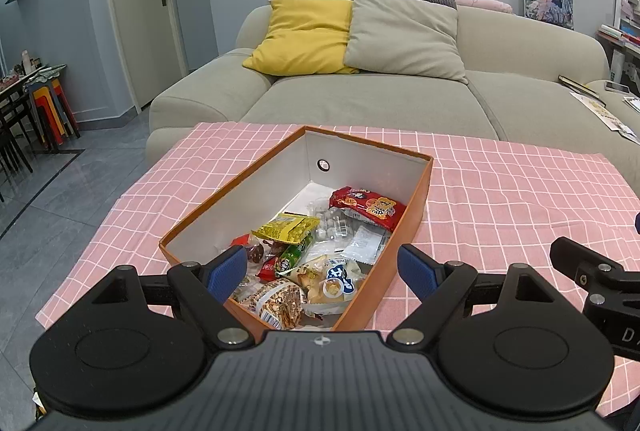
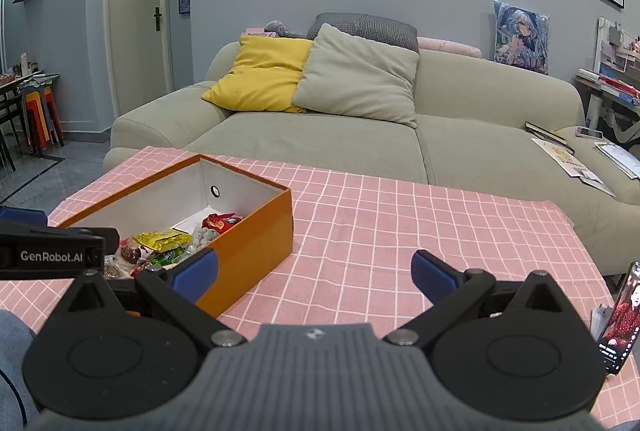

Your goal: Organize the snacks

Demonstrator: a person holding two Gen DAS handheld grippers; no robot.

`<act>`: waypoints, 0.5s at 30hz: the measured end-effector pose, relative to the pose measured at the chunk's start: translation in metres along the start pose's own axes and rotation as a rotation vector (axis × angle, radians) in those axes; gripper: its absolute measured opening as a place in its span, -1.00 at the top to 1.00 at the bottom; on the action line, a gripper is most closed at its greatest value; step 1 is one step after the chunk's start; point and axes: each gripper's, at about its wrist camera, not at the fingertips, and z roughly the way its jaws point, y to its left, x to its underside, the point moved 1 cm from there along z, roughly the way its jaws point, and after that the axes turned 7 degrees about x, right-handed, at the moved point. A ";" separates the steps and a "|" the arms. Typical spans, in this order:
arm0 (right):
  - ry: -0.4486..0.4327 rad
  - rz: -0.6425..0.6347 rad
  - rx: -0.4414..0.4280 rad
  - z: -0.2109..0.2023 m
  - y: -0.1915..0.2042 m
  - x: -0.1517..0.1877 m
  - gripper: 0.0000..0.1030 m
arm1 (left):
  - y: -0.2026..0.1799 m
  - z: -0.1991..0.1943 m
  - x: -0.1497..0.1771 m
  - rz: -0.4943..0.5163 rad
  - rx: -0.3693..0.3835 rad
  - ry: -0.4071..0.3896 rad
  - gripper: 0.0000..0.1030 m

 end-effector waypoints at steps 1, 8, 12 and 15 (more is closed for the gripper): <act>0.000 -0.001 0.000 0.000 0.000 0.000 -0.93 | 0.000 0.000 0.000 0.000 -0.001 0.000 -0.93; 0.006 0.004 0.003 0.000 0.001 0.000 -0.93 | -0.001 -0.001 0.001 -0.003 -0.002 0.001 -0.93; 0.008 0.003 0.003 0.000 0.003 0.000 -0.93 | -0.001 -0.001 0.001 -0.004 -0.001 0.002 -0.93; 0.008 0.004 0.003 0.001 0.002 0.000 -0.93 | -0.001 -0.001 0.001 -0.008 -0.001 0.002 -0.93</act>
